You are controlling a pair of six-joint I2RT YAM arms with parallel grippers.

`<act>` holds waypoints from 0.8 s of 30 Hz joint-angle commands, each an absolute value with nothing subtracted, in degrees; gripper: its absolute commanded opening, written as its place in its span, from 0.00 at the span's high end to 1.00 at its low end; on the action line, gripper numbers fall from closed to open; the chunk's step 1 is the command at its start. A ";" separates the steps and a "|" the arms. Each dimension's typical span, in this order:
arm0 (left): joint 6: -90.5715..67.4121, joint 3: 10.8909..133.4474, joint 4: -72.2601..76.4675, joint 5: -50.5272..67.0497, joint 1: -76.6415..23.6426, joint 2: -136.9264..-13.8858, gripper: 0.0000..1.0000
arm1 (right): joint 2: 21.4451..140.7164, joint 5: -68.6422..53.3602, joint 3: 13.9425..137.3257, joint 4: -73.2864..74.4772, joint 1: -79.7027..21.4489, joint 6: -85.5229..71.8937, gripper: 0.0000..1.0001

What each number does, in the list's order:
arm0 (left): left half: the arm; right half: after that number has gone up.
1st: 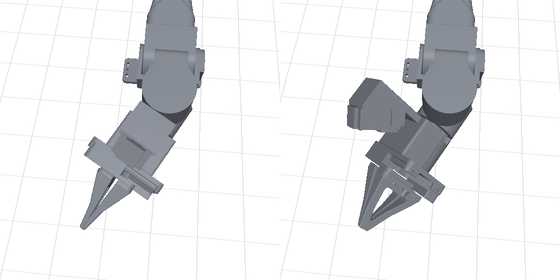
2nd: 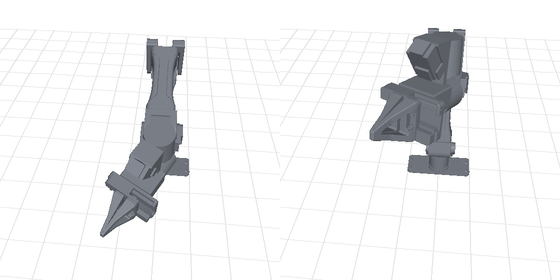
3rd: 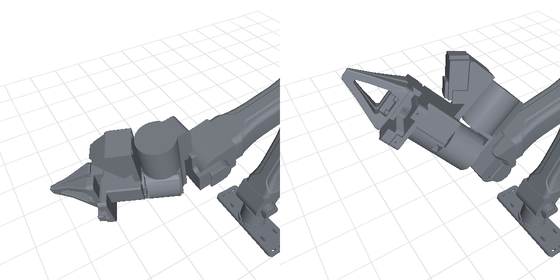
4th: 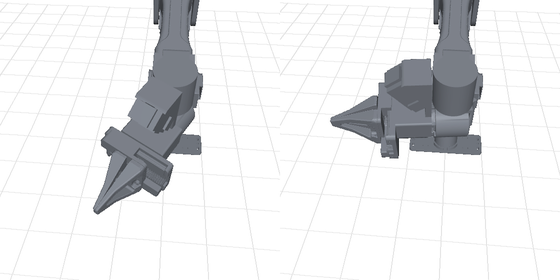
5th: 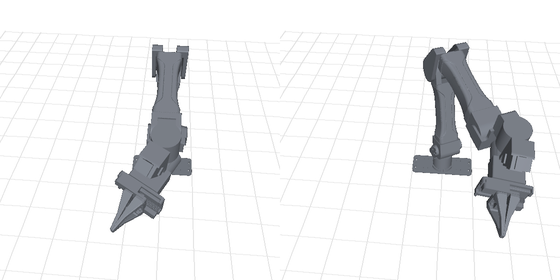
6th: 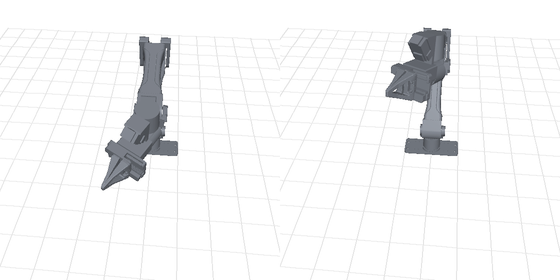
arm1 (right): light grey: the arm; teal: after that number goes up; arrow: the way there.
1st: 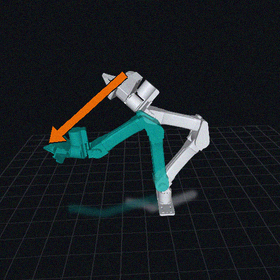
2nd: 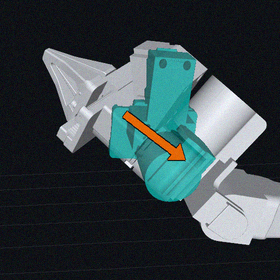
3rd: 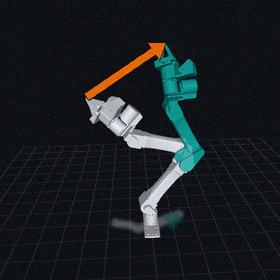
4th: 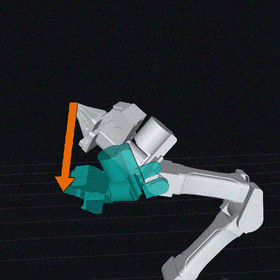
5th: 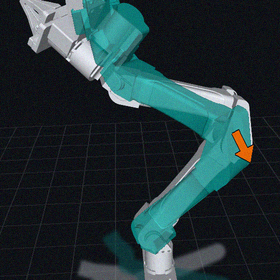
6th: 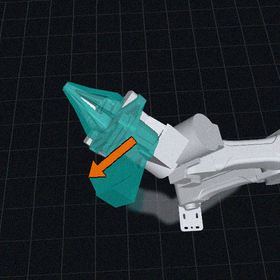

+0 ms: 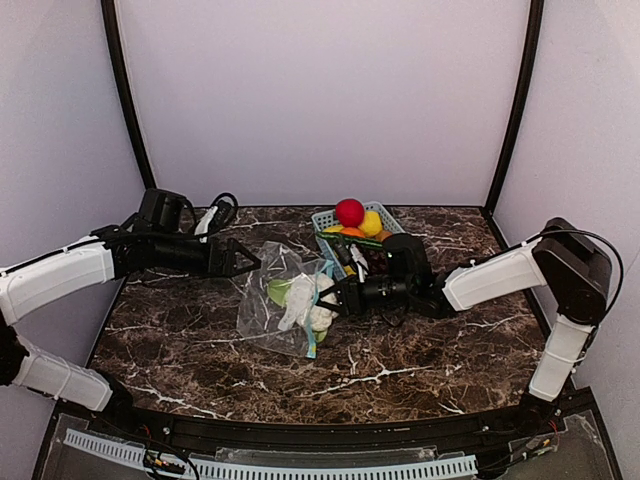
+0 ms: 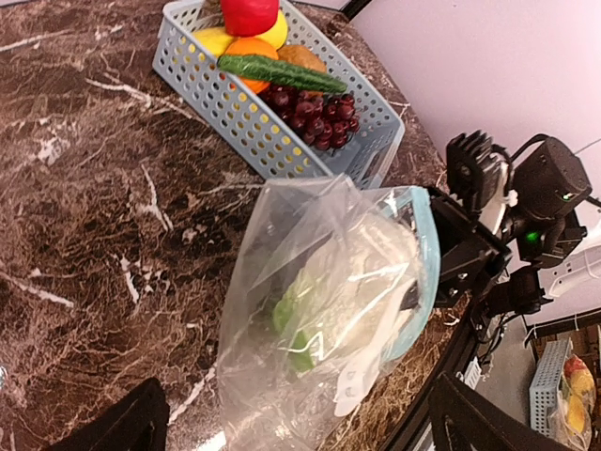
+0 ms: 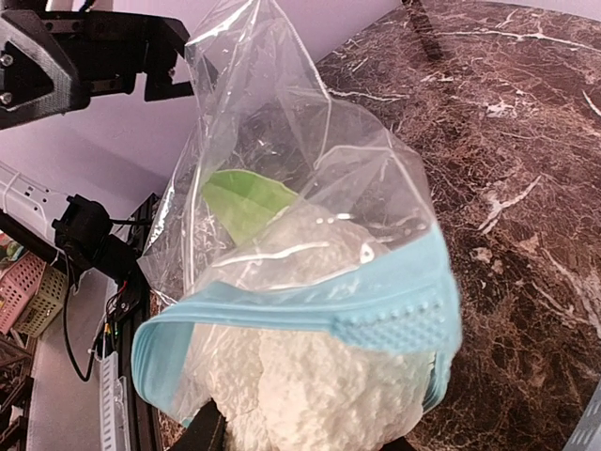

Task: Place the food in the zip-top bag and seal the zipper
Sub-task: Place the fake fruit in the zipper food storage bag, then pass from the right arm to the left

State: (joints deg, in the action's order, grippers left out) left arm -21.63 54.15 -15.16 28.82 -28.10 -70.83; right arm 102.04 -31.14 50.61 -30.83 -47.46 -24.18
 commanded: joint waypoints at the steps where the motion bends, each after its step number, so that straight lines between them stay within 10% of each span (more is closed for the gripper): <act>1: -22.57 51.57 -14.07 31.50 -27.70 -72.38 0.02 | 100.48 -33.70 50.65 -34.22 -47.68 -24.31 1.00; 9: -25.63 49.94 -5.17 41.61 -27.81 -76.21 0.02 | 98.92 -36.65 51.04 -34.24 -47.97 -24.33 1.00; 24: -27.37 50.69 -0.50 44.94 -33.85 -79.72 0.30 | 99.04 -37.33 55.87 -34.00 -48.86 -24.97 1.00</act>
State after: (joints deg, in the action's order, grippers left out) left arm -26.33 50.78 -3.33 42.78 -32.95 -79.44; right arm 100.71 -36.25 53.89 -31.05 -48.12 -24.56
